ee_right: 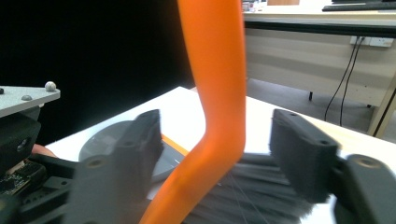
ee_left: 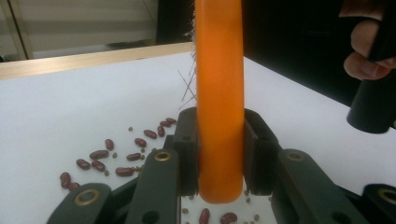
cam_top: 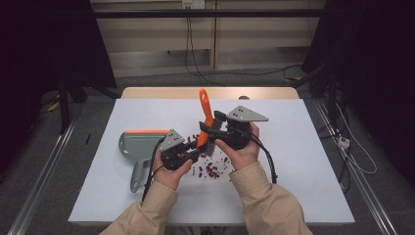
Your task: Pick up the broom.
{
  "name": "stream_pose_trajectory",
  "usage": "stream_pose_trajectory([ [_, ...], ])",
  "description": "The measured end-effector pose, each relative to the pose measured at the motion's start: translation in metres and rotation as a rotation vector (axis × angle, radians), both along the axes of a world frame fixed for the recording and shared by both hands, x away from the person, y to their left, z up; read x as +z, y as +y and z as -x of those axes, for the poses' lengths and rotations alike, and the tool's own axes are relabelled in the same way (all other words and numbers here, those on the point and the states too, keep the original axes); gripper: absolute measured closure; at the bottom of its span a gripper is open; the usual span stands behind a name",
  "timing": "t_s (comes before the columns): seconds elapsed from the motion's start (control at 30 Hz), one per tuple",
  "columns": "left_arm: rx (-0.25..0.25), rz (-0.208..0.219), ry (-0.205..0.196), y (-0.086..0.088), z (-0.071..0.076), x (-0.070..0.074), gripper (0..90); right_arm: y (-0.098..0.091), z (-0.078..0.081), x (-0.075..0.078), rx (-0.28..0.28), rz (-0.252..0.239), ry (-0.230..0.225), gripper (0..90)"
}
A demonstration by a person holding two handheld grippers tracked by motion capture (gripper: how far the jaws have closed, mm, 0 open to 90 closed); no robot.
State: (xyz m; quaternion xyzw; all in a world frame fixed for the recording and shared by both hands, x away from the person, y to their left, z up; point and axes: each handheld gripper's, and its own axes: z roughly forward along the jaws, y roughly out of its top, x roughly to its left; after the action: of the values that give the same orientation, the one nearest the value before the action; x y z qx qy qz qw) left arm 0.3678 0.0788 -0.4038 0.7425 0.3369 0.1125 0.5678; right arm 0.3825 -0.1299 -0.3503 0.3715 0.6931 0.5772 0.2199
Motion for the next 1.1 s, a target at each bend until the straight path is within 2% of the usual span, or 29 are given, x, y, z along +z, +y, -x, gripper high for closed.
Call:
stream_pose_trajectory([
  [0.07,0.007,0.007,0.002,0.001,0.000,0.000,71.0,0.000,0.002,-0.001,-0.012,-0.005,-0.022,22.8],
  [0.13,0.010,0.007,0.003,0.001,-0.001,-0.001,71.0,0.001,0.006,-0.002,-0.049,-0.005,-0.036,18.0],
  [0.17,0.011,0.007,0.002,0.001,0.000,0.000,71.0,0.001,0.006,-0.002,-0.049,-0.005,-0.036,18.0],
  [0.23,0.014,0.002,-0.002,0.001,0.000,0.000,71.0,0.003,0.006,-0.004,-0.051,-0.008,-0.005,11.9],
  [0.5,0.041,-0.009,-0.015,0.002,-0.001,-0.001,71.0,0.008,0.011,-0.007,-0.089,-0.003,0.007,8.7],
  [0.53,0.044,-0.010,-0.016,0.002,-0.001,-0.002,71.0,0.010,0.012,-0.010,-0.104,0.000,0.028,8.7],
  [0.67,0.059,-0.007,-0.020,0.003,-0.001,-0.002,71.0,0.015,0.012,-0.018,-0.128,-0.004,0.062,9.1],
  [0.7,0.060,-0.009,-0.028,0.003,-0.001,-0.002,71.0,0.015,0.012,-0.018,-0.128,-0.004,0.062,9.1],
  [0.8,0.067,-0.016,-0.051,0.001,0.002,-0.001,71.0,0.020,0.009,-0.025,-0.132,-0.011,0.102,10.8],
  [0.83,0.065,-0.015,-0.056,-0.001,0.003,-0.001,71.0,0.024,0.007,-0.027,-0.120,-0.029,0.120,13.4],
  [0.9,0.062,-0.034,-0.089,-0.005,0.007,0.001,70.8,0.027,0.006,-0.027,-0.140,-0.030,0.122,13.6],
  [0.93,0.062,-0.034,-0.089,-0.005,0.007,0.001,70.6,0.027,0.006,-0.027,-0.140,-0.030,0.122,13.6],
  [1.0,0.067,-0.038,-0.111,-0.006,0.009,0.001,70.1,0.029,0.004,-0.024,-0.158,-0.044,0.133,19.9],
  [1.03,0.069,-0.047,-0.140,-0.007,0.012,0.002,69.8,0.029,0.004,-0.023,-0.162,-0.055,0.144,22.0],
  [1.07,0.069,-0.047,-0.140,-0.007,0.012,0.002,69.4,0.029,0.004,-0.023,-0.162,-0.055,0.144,22.0],
  [1.1,0.065,-0.052,-0.154,-0.008,0.014,0.003,69.1,0.031,0.003,-0.022,-0.174,-0.053,0.157,28.6],
])
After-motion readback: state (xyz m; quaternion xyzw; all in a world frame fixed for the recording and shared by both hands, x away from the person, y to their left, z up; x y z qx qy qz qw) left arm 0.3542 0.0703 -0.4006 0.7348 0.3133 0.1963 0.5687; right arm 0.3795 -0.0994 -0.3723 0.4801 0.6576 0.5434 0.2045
